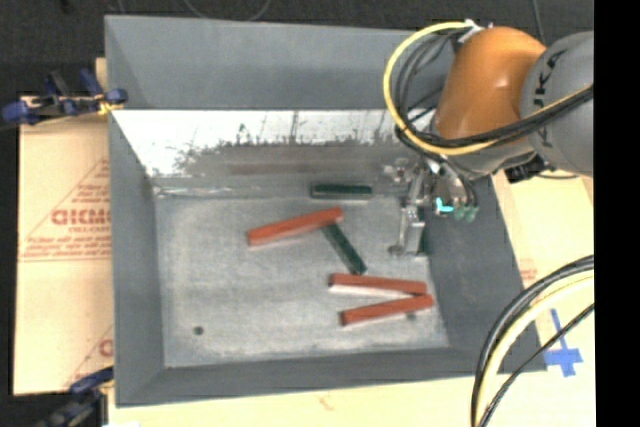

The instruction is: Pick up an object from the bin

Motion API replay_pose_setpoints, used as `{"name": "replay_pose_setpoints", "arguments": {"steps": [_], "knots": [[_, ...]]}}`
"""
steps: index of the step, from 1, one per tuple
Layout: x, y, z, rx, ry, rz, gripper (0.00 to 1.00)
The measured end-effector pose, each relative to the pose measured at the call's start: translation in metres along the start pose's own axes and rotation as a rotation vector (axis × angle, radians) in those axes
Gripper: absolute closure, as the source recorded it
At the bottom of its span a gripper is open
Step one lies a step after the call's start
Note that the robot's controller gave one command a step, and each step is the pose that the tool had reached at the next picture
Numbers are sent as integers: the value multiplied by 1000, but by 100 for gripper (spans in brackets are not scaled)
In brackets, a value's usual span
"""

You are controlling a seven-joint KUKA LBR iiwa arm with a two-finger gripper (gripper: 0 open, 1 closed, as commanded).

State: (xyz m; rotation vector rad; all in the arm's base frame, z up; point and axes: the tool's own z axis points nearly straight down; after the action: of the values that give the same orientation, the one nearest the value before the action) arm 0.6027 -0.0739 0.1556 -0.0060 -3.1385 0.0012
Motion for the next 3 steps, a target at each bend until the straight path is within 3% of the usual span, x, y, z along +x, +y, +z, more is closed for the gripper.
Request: {"name": "replay_pose_setpoints", "arguments": {"steps": [1, 2, 3], "knots": [[114, -2, 82, 1, -7, -372, 0], [113, -2, 81, 2, -10, -375, 100], [114, 16, -32, 3, -12, -403, 100]]}}
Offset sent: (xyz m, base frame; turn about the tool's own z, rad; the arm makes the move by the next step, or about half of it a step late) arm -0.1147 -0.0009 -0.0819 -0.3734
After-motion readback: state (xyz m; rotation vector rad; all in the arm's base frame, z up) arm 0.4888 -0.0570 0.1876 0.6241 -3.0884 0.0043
